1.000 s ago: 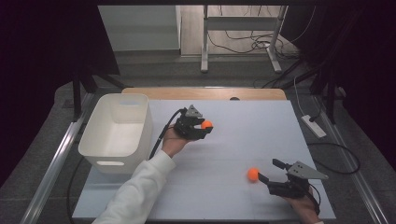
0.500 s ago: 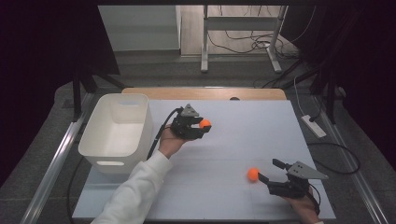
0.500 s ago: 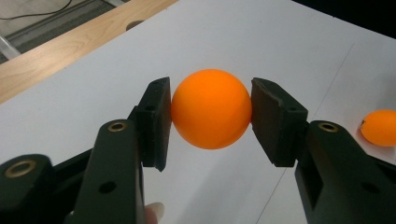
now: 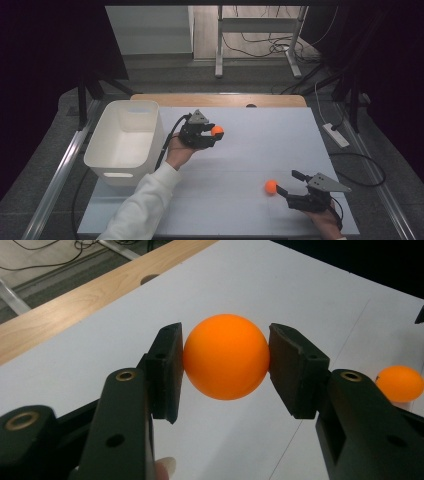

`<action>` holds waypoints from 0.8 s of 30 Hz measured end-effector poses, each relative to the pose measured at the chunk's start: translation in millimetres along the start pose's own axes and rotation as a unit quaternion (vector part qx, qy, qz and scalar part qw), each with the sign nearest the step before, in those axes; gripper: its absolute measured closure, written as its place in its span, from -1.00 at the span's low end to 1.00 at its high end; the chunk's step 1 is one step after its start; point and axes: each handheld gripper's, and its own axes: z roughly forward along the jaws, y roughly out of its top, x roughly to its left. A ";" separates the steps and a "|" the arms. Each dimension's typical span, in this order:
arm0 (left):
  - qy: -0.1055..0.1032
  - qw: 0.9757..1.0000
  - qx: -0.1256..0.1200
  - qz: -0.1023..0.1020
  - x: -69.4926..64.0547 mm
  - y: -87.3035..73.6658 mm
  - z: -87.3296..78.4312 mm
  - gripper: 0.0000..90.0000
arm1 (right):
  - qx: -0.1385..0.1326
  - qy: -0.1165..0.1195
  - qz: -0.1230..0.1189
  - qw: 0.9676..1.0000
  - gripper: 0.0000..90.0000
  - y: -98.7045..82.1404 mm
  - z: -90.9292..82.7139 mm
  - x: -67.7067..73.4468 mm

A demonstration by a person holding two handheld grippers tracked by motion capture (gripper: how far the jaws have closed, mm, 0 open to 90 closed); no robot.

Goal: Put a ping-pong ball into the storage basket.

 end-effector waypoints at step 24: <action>0.002 1.000 -0.025 0.007 -3.8 4.8 -24.9 0.12 | 0.000 0.000 -0.001 1.000 -0.61 0.3 0.0 0.5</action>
